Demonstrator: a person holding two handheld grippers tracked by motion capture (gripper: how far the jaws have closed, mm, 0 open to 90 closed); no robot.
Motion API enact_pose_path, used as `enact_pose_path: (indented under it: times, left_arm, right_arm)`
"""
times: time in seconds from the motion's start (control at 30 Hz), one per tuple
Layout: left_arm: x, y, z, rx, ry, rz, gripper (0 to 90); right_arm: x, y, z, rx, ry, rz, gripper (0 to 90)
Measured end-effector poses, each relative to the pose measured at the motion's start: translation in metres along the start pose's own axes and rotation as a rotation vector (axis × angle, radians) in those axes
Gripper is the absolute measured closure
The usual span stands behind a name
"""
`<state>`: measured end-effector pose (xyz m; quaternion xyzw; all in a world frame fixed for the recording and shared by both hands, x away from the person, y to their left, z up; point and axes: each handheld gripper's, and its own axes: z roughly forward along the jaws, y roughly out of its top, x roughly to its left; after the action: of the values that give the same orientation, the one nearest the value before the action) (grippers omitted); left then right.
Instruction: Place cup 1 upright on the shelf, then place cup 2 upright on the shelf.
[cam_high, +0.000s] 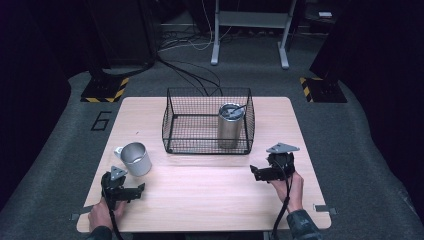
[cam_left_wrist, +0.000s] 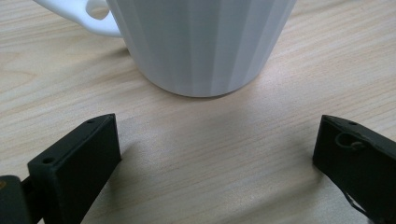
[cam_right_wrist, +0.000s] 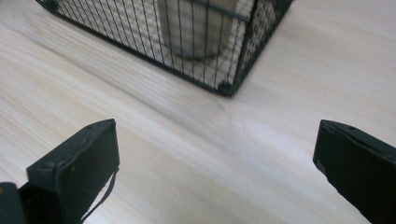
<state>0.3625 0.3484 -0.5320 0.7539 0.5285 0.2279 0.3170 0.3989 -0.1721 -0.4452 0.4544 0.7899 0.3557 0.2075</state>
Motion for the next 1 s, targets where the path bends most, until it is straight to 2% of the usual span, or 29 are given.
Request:
enact_pose_path:
  times: [0.07,0.2,0.43,0.47,0.6,0.77,0.8,0.87,0.93,1.0]
  left_arm:
    - [0.000,0.000,0.000,0.000,0.000,0.000,0.5]
    - [0.000,0.000,0.000,0.000,0.000,0.000,0.5]
    - [0.000,0.000,0.000,0.000,0.000,0.000,0.5]
    - [0.000,0.000,0.000,0.001,0.000,0.000,0.5]
    - [0.000,0.000,0.000,0.000,0.000,0.002,0.5]
    - [-0.002,0.000,0.000,-0.003,-0.012,0.017,0.4]
    - [-0.003,0.000,0.000,-0.001,-0.013,0.012,0.4]
    - [-0.004,-0.001,-0.001,-0.004,-0.009,0.007,0.4]
    - [-0.005,-0.002,-0.002,-0.003,-0.023,0.027,0.3]
    - [-0.006,-0.003,-0.003,-0.001,-0.024,0.027,0.3]
  right_arm:
    - [-0.004,-0.011,0.003,0.018,-0.021,-0.004,0.0]
    - [-0.013,-0.028,0.008,0.026,-0.044,0.048,0.0]
    - [-0.020,-0.051,0.021,0.039,-0.035,0.116,0.0]
    - [-0.021,-0.054,0.022,0.048,-0.038,0.098,0.0]
    - [-0.020,-0.062,0.027,0.049,-0.066,0.088,0.0]
    - [-0.022,-0.070,0.032,0.051,-0.058,0.072,0.0]
    - [-0.023,-0.072,0.034,0.058,-0.057,0.058,0.0]
    - [-0.024,-0.075,0.039,0.085,-0.059,0.070,0.0]
    - [-0.026,-0.077,0.041,0.047,-0.066,0.070,0.0]
    - [-0.028,-0.077,0.041,0.048,-0.050,0.058,0.0]
